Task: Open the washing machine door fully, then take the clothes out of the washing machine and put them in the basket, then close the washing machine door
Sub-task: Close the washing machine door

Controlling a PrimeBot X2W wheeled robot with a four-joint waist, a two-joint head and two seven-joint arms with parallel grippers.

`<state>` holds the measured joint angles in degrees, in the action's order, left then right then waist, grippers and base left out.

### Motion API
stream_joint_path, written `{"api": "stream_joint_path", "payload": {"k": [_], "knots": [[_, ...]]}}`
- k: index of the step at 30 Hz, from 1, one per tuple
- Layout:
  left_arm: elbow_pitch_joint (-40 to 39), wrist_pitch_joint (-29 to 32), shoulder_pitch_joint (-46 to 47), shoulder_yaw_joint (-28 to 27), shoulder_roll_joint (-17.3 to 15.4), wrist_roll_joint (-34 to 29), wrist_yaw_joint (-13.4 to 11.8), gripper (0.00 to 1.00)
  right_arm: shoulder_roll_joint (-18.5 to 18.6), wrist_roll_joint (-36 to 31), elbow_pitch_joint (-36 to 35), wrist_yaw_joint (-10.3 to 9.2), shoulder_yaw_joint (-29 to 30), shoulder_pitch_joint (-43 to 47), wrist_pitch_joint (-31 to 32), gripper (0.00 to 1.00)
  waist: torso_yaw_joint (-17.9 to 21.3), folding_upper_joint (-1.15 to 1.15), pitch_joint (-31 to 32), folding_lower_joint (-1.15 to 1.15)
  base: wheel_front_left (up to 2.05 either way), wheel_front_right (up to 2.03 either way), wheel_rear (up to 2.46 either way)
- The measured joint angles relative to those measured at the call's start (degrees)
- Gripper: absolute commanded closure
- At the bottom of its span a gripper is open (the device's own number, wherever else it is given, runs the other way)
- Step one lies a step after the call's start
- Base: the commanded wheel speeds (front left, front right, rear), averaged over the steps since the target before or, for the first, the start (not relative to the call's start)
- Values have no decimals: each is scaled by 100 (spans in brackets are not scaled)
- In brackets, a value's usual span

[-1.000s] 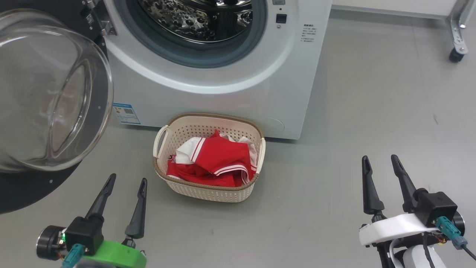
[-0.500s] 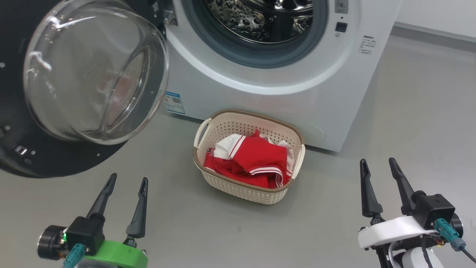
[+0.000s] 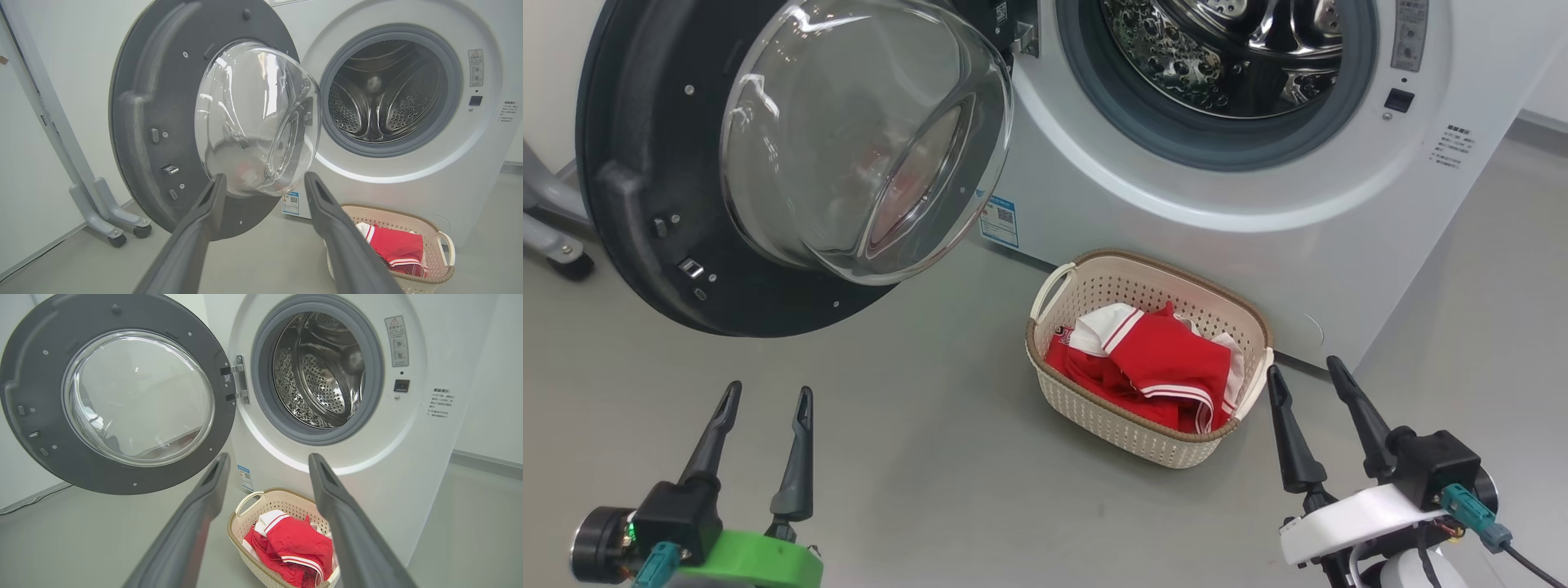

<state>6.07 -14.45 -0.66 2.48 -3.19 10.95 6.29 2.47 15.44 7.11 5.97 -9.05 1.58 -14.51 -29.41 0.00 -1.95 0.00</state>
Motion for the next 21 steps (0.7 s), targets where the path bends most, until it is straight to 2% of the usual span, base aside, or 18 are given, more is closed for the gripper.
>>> {"api": "stream_joint_path", "payload": {"k": [21], "knots": [[-304, 0, -203, -334, 7, -12, -102, 0, 4, 7, 255, 44, -253, -241, 0, 0, -131, 0, -45, 0, 0, 0, 0]]}}
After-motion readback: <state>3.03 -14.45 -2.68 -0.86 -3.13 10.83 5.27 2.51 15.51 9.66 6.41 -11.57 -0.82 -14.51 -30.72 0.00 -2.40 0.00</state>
